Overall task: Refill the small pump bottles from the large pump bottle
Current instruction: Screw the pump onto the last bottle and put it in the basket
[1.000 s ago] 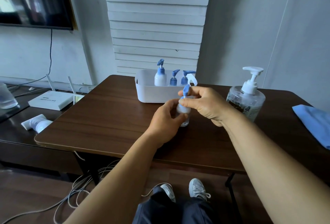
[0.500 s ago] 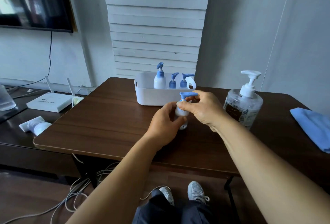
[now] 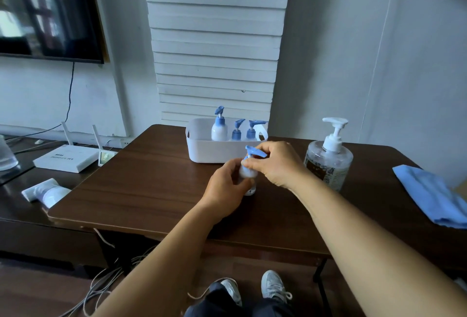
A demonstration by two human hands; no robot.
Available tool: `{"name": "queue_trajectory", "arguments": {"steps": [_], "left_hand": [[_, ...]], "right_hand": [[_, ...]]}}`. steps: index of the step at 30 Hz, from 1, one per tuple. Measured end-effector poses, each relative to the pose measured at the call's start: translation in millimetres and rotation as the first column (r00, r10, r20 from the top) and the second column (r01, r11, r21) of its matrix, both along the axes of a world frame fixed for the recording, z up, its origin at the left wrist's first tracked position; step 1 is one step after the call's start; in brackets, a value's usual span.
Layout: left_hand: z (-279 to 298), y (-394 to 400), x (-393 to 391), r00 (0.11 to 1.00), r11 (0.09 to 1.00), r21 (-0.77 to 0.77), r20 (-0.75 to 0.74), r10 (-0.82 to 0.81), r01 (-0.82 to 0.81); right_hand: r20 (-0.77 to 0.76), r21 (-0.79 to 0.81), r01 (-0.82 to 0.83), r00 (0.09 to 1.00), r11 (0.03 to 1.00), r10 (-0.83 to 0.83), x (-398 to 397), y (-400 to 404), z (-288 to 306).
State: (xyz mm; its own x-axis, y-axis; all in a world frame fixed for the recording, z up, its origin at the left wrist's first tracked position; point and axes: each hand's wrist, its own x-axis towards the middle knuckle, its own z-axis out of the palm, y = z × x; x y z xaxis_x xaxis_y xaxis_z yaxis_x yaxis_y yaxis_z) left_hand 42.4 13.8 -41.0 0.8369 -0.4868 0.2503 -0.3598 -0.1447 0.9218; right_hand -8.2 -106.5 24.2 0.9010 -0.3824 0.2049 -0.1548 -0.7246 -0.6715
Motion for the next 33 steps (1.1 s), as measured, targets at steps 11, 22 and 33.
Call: {"name": "queue_trajectory", "arguments": {"steps": [11,22,33], "left_hand": [[7,0,-4,0.999,0.997,0.067,0.014,0.034,-0.035],[11,-3,-8,0.991,0.986,0.12,0.076,0.111,-0.119],[38,2,1,0.993,0.951,0.305,0.118,0.012,-0.048]], "right_hand": [[-0.094,-0.177,0.037,0.994,0.984,-0.055,-13,14,13],[-0.037,-0.204,0.114,0.992,0.972,-0.124,-9,19,5],[0.081,-0.147,0.094,0.993,0.985,-0.083,0,12,10]]}}
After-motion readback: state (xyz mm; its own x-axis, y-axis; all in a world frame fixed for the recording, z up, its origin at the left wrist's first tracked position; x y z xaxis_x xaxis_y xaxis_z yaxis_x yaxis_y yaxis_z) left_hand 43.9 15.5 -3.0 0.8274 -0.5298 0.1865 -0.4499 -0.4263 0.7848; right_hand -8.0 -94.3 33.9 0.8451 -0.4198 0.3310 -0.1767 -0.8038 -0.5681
